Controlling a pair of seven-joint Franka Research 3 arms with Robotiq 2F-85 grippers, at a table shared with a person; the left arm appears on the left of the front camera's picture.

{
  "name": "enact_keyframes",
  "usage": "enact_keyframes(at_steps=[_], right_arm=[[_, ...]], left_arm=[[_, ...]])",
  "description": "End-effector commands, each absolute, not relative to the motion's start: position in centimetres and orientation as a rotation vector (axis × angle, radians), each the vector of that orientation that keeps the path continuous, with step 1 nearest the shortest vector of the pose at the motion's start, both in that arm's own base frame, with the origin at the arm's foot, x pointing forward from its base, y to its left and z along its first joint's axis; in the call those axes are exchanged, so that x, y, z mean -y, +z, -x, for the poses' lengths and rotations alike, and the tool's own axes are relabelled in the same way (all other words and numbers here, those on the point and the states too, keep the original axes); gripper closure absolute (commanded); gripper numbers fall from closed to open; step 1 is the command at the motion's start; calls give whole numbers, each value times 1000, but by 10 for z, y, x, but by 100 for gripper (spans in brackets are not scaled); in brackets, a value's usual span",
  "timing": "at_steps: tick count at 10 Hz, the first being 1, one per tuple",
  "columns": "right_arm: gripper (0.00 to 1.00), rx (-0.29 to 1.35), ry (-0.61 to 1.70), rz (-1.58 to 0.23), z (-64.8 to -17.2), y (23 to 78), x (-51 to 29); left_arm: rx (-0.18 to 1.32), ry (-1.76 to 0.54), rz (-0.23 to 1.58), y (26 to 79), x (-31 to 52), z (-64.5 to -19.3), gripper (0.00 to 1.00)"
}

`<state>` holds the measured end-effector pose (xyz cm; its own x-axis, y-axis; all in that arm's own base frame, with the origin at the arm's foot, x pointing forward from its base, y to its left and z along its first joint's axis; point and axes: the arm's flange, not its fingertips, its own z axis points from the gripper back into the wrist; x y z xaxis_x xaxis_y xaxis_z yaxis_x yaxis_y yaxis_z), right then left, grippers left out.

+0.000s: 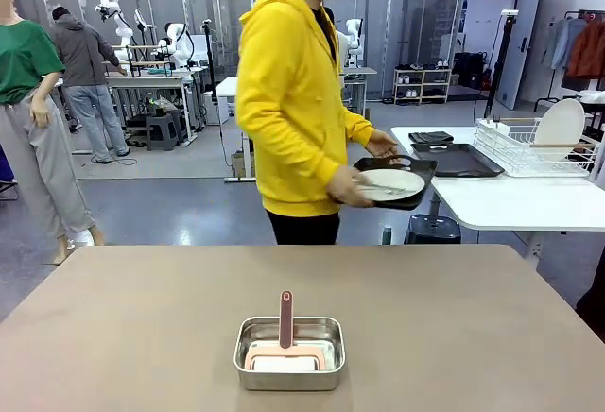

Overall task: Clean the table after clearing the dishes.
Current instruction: When the right (or left) Handle tray is removed, use the right hand (or left hand) to clean the right (or left) side of the table with the Lint Roller.

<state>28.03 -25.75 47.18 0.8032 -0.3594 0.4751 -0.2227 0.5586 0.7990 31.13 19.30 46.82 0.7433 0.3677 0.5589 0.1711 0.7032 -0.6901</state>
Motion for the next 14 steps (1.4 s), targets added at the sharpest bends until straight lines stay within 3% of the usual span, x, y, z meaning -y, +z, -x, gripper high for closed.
enact_keyframes(at_steps=[1,9,14], right_arm=[[0,679,-76,-1001,-279,472,256],[0,679,-76,-1001,-279,472,256],[0,679,-76,-1001,-279,472,256]], left_arm=[[745,27,760,475,-156,-330,0],[489,-421,630,485,81,-440,0],[255,-766,560,490,205,-482,0]])
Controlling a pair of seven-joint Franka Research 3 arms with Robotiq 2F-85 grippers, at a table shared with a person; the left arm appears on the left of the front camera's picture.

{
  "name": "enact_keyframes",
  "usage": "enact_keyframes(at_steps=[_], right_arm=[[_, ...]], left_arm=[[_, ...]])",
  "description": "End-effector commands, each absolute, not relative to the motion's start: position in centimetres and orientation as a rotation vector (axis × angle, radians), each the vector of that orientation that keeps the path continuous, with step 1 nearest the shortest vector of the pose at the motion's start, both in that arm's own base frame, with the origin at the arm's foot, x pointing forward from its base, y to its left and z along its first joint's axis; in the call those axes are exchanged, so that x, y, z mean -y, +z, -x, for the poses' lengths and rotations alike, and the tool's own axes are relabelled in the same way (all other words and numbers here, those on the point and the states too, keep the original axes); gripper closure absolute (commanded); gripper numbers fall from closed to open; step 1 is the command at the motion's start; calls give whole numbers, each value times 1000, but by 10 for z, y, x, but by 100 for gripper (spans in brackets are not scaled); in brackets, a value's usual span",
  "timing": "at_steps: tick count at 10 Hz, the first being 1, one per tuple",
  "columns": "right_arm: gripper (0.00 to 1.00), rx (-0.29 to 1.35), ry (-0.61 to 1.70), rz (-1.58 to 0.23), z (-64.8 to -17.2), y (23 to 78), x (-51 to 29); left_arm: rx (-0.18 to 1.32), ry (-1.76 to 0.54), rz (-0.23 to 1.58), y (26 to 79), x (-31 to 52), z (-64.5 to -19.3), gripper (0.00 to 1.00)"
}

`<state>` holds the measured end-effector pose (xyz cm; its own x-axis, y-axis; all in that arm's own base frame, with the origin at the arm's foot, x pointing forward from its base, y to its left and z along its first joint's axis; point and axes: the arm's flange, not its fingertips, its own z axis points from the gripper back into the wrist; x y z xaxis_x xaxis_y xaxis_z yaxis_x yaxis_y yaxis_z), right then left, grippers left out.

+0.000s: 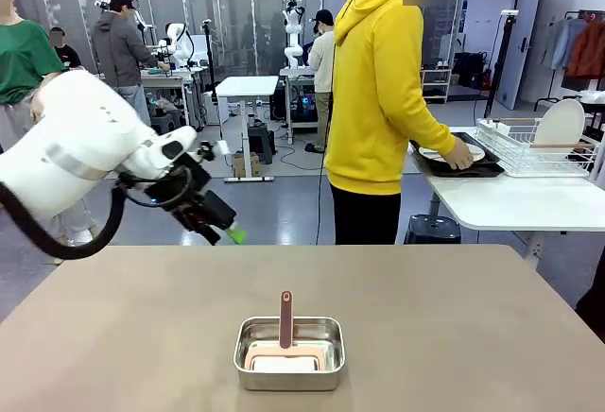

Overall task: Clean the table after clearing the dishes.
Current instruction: When the right (or left) Handle tray is removed, use the right hand (or left hand) to clean the right (or left) side of the table with the Lint Roller.

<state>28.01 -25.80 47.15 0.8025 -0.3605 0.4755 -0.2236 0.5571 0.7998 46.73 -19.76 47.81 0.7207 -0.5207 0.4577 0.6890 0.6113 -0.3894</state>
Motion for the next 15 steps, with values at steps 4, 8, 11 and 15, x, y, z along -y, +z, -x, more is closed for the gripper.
enact_keyframes(at_steps=[4,8,11,15], right_arm=[[0,679,-76,-1001,-279,472,256],[0,679,-76,-1001,-279,472,256],[0,679,-76,-1001,-279,472,256],[0,679,-76,-1001,-279,472,256]], left_arm=[[31,-967,497,478,267,-510,0],[-60,-1040,518,471,294,-513,0],[-26,-1043,491,458,289,-509,0],[-37,-1049,499,459,292,-514,0]])
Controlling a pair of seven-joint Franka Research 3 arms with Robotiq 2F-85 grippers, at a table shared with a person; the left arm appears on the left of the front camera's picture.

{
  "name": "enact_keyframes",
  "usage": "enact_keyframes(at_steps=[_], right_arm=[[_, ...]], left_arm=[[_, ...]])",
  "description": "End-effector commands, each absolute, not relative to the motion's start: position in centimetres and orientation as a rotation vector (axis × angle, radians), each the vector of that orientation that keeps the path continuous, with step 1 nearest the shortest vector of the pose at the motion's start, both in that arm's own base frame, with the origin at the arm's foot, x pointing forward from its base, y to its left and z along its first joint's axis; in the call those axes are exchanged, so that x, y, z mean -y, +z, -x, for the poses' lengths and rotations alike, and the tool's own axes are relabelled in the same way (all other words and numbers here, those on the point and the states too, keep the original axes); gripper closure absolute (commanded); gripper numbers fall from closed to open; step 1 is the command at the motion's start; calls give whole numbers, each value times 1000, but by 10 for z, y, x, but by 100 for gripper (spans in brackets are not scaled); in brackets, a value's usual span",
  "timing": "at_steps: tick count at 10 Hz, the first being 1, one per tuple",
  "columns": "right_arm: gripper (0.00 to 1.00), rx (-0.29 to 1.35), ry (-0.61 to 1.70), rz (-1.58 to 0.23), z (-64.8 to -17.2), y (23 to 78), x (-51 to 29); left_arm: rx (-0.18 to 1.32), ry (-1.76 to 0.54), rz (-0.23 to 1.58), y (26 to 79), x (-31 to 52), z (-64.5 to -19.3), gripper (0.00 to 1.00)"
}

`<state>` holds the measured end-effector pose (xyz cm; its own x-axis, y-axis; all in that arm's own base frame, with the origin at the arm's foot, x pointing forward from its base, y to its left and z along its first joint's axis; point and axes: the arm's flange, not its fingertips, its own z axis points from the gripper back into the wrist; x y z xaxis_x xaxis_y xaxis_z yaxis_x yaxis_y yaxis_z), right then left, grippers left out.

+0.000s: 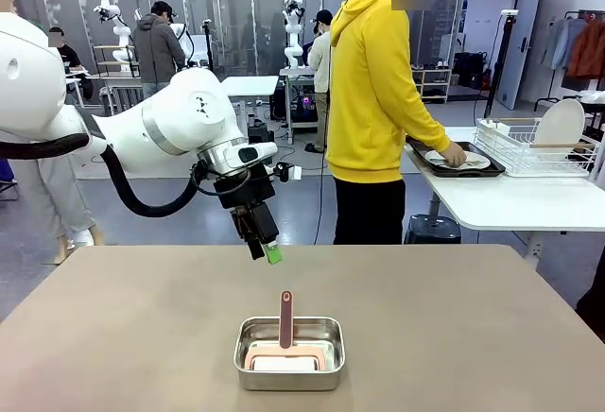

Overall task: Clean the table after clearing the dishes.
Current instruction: When the right (or left) Handle tray is removed, use the right hand (or left hand) to clean the right (or left) side of the table with the Lint Roller.

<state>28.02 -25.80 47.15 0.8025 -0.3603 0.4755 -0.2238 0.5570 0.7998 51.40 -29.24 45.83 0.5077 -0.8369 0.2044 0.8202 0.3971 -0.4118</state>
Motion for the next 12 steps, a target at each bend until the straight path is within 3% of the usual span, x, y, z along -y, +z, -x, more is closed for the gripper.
enact_keyframes(at_steps=[1,4,8,12], right_arm=[[0,679,-76,-1001,-279,472,256],[0,679,-76,-1001,-279,472,256],[0,679,-76,-1001,-279,472,256],[0,679,-76,-1001,-279,472,256]], left_arm=[[-88,-1143,464,445,295,-525,0],[-224,-1257,453,426,311,-559,0],[-365,-1293,614,388,314,-591,0],[-396,-1328,679,359,330,-596,0]])
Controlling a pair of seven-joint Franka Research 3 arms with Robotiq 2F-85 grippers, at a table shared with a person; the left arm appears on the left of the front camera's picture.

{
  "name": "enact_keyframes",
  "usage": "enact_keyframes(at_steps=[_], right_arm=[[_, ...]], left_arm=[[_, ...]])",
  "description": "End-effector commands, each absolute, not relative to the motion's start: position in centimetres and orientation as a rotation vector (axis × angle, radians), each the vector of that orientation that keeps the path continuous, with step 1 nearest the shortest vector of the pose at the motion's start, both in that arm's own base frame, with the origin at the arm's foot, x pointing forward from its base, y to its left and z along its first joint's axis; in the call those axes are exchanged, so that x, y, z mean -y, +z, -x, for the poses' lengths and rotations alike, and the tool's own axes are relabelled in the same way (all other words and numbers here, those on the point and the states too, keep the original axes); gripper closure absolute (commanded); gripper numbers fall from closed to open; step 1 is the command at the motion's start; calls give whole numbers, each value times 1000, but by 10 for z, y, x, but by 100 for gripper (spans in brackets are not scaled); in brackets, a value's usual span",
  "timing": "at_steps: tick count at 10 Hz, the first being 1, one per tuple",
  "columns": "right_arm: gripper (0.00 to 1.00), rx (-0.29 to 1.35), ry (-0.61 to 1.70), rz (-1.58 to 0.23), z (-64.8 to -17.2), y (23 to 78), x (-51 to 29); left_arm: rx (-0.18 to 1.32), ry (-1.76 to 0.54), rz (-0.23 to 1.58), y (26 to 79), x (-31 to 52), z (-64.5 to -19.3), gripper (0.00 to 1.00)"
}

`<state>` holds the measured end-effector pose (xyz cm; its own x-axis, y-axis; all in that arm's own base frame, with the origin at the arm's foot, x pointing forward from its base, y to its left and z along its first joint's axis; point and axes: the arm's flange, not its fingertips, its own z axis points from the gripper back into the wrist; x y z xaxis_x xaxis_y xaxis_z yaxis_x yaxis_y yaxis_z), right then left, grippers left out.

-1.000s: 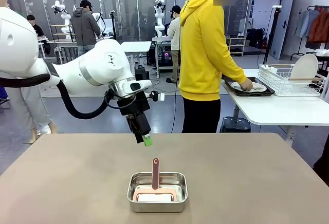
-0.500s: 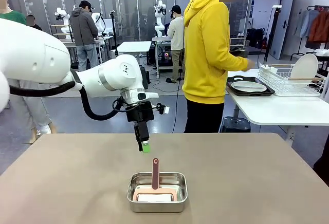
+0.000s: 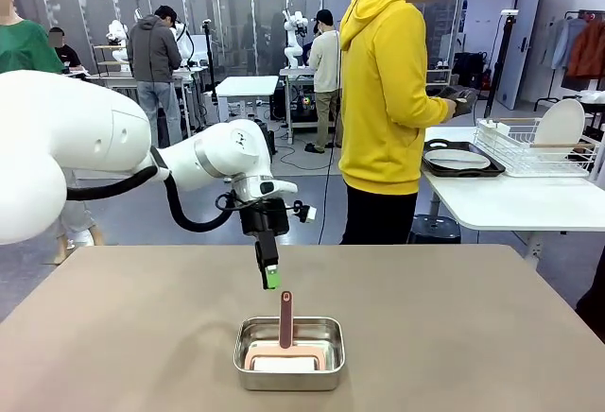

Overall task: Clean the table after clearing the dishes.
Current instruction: When the right (or left) Handle tray is removed, use the right hand (or left hand) to clean the right (or left) side of the table with the Lint Roller.

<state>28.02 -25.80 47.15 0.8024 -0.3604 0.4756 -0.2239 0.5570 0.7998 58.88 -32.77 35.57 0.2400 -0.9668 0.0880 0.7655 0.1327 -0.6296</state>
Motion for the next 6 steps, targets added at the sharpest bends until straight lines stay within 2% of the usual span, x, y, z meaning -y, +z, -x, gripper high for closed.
enact_keyframes(at_steps=[1,6], right_arm=[[0,679,-76,-1001,-279,472,256],[0,679,-76,-1001,-279,472,256]], left_arm=[[-394,-1334,685,354,333,-596,0],[-480,-1368,756,332,353,-595,0]])
